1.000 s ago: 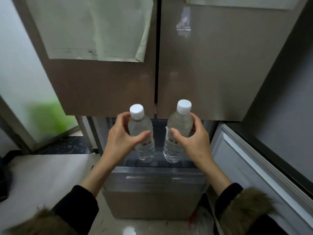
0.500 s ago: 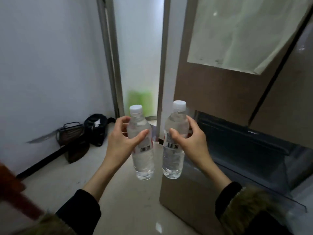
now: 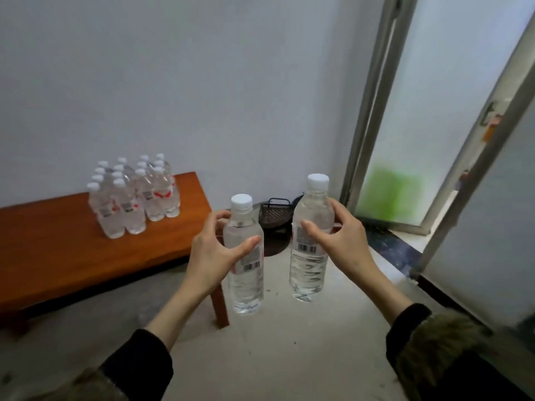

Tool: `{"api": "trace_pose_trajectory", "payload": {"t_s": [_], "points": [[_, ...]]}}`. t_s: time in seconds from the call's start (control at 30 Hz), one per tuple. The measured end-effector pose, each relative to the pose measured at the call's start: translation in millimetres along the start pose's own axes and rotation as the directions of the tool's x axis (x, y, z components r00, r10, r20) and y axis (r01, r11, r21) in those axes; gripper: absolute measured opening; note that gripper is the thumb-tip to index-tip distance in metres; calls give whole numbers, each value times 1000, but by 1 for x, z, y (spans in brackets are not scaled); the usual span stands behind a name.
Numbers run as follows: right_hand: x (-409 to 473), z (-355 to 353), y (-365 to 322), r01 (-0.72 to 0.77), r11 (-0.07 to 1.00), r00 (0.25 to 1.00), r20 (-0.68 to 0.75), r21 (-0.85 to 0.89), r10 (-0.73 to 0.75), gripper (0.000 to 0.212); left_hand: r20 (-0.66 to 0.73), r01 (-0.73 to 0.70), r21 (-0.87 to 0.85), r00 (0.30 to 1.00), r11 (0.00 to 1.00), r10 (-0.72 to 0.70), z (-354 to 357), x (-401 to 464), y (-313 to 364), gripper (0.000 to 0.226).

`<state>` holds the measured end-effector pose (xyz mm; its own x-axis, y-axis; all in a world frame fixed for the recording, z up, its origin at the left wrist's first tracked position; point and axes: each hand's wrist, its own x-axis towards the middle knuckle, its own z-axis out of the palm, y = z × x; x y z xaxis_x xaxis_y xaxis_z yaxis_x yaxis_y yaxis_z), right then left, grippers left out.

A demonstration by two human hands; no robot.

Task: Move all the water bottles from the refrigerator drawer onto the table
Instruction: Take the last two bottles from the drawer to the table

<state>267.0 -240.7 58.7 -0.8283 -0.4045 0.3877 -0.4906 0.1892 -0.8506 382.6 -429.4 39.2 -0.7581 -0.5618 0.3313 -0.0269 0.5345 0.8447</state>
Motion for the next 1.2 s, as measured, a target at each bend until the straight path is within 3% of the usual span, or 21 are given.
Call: {"api": "trace_pose_trajectory", "payload": {"t_s": [0.3, 0.67, 0.9, 1.2], "points": [[68, 160, -11, 42, 998, 960, 273, 54, -55, 37, -155, 178, 24, 973, 984, -172, -97, 46, -91, 64], [180, 298, 29, 32, 998, 893, 449, -45, -9, 83, -178, 361, 189, 927, 913, -330, -141, 155, -189, 75], [241, 363, 49, 98, 978, 852, 523, -185, 13, 74, -159, 399, 270, 916, 876, -368, -154, 219, -245, 80], [287, 435, 77, 10, 972, 807, 576, -234, 130, 73, -138, 427, 438, 901, 791, -410, -162, 283, -301, 80]]}}
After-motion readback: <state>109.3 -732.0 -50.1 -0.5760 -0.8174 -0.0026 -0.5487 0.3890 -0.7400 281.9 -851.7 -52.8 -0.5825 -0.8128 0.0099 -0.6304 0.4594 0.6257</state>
